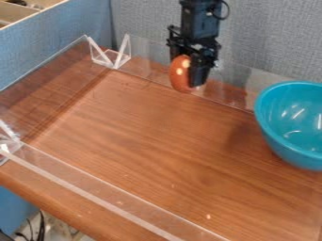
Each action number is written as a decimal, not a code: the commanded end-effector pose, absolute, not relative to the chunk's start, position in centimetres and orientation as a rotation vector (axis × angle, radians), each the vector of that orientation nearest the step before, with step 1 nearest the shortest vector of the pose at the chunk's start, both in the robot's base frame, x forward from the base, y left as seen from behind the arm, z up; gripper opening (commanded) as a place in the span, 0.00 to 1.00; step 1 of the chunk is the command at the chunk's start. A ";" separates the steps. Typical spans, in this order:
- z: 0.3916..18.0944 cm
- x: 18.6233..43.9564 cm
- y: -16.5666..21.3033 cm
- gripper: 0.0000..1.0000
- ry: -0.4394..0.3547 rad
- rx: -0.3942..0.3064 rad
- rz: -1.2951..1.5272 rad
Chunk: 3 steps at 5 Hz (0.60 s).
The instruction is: Put the mushroom in the blue bowl
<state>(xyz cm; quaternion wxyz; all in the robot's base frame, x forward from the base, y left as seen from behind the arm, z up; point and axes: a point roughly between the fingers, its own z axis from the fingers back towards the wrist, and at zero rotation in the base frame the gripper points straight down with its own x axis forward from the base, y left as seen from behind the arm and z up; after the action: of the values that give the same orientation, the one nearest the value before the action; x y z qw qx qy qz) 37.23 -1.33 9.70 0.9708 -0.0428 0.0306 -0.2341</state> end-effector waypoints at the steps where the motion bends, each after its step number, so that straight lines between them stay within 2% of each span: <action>1: 13.6 37.6 -2.7 0.00 -0.053 -0.054 -0.542; 2: 13.4 37.3 -4.7 0.00 -0.075 -0.050 -0.593; 3: 14.5 36.8 -8.1 0.00 -0.114 -0.034 -0.692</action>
<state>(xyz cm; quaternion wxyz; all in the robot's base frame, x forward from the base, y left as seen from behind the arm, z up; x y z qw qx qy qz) 36.48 -8.30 10.46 0.9402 -0.0272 0.0012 -0.3396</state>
